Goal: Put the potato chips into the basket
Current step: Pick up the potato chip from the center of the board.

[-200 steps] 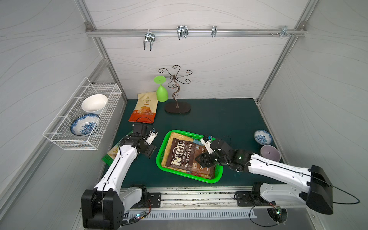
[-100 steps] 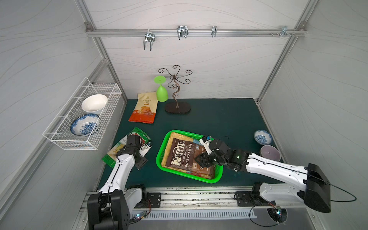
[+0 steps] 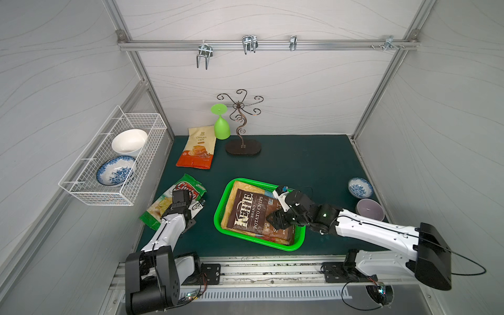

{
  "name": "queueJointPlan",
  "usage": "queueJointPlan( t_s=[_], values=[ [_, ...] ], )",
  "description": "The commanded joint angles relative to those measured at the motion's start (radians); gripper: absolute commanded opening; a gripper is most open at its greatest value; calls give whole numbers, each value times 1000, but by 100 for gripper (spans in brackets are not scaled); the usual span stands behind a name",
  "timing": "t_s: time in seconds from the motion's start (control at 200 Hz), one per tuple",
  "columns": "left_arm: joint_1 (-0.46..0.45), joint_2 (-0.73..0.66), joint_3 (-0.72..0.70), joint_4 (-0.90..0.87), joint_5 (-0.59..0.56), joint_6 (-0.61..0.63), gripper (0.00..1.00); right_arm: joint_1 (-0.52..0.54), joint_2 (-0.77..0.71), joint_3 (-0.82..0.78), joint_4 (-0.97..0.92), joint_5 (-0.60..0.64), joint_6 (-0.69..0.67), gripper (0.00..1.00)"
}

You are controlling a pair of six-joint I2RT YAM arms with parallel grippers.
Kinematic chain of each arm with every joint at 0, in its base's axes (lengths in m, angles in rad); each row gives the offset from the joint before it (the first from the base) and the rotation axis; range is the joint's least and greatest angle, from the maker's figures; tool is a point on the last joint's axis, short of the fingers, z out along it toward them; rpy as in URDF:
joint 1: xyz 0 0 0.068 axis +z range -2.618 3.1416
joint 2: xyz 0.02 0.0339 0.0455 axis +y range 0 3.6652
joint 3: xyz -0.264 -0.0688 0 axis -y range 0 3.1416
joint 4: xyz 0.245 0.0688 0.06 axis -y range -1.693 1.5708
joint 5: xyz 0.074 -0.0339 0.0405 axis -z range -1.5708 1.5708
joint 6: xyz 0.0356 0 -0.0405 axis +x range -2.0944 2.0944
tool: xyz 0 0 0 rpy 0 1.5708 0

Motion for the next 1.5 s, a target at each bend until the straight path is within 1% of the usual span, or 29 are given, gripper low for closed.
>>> queueJointPlan(
  t_s=[0.0, 0.08, 0.22, 0.405, 0.47, 0.495, 0.635, 0.71, 0.86, 1.021, 1.196, 1.261, 1.271, 1.296, 1.491],
  values=[
    [51, 69, 0, 101, -49, 66, 58, -6, 4, 15, 11, -10, -5, 70],
    [77, 97, 9, 117, -41, 75, 53, -7, 3, 17, 11, -10, -7, 70],
    [89, 110, 17, 116, -24, 69, 40, -7, 8, 17, 20, -14, -6, 70],
    [91, 95, 28, 107, -10, 50, 16, -6, 12, 13, 34, -28, -1, 70],
    [90, 86, 40, 102, -9, 42, 5, -6, 12, 11, 37, -28, 0, 70],
    [91, 80, 48, 94, -7, 36, 0, -6, 12, 10, 36, -28, -1, 70],
    [90, 19, 123, -40, 46, -16, 0, -6, 11, 9, 41, -32, -2, 70],
    [91, -29, 180, -138, 99, -48, 0, -6, 6, 6, 45, -33, -5, 70],
    [89, -111, 290, -337, 203, -50, 0, -3, -20, 0, 65, -35, -20, 70],
    [90, -159, 430, -540, 329, -49, 0, 3, -61, -1, 87, -37, -53, 69],
    [89, -170, 605, -757, 510, -49, 0, 13, -98, 25, 89, -47, -118, 69],
    [89, -166, 671, -807, 566, -49, 0, 17, -106, 42, 79, -51, -143, 69],
    [89, -166, 681, -814, 576, -77, 0, 18, -105, 48, 78, -51, -146, 69],
    [89, -161, 708, -833, 596, -93, 0, 20, -108, 56, 72, -51, -155, 68],
    [89, -118, 896, -980, 732, -129, 0, 32, -109, 100, 40, -57, -192, 68]
  ],
)
